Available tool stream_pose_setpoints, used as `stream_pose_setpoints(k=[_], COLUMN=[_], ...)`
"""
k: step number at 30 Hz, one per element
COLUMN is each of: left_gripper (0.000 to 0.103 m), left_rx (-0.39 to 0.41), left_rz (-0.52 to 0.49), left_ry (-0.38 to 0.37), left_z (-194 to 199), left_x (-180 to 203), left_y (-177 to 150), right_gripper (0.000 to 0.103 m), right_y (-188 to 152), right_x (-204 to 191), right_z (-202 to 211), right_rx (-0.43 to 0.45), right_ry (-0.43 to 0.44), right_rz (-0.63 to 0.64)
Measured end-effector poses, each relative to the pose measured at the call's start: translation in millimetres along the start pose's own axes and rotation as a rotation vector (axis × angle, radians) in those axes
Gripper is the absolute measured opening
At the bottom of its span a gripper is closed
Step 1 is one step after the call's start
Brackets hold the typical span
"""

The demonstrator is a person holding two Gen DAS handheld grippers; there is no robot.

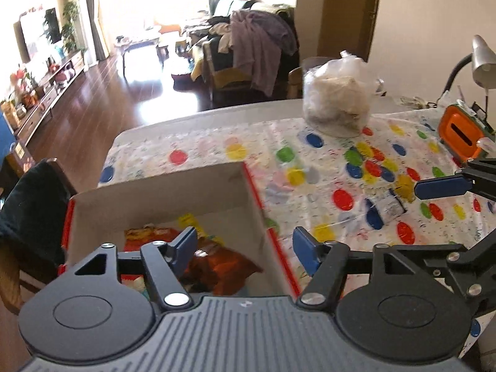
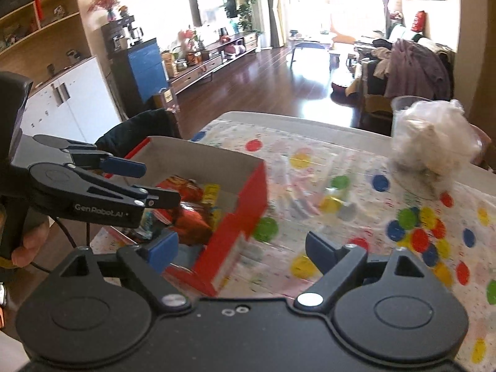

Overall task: Organize snacks
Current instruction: 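Move both tools back over the white packet and yellow packet, then grasp the white-and-blue packet with the left tool while the right tool grasps the yellow packet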

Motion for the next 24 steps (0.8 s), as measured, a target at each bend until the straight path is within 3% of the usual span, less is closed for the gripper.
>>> stream_pose_setpoints(k=[12, 14, 19, 24], left_gripper=[0.082, 0.082, 0.083, 0.083], left_rx=[0.036, 0.03, 0.015, -0.008], left_rz=[-0.024, -0.017, -0.01, -0.096], left_ry=[-0.076, -0.092, -0.12, -0.199], left_z=[-24.1, -31.4, -51.5, -77.2], left_x=[90.3, 104.0, 134.7, 173.8], left_y=[13.7, 13.2, 11.3, 8.7], right_gripper=[0.091, 0.102, 0.103, 0.103], right_y=[-39.3, -46.6, -65.3, -75.3], right_x=[93.6, 110.5, 152.5, 191.0], right_z=[32.4, 35.2, 43.0, 41.5], right_rx=[-0.015, -0.022, -0.016, -0.036], right_ry=[-0.1, -0.127, -0.174, -0.165], right_rz=[-0.089, -0.093, -0.066, -0.057])
Point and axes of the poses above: each gripper's, at about its wrist camera, not at the fingertips, and z roughly against the way its jaws point, x to its right, y to its top, the point moved 10 cm from there along -z, roughly the way its jaws point, and after that the axes turned 6 degrees about x, right-handed, at the moved point
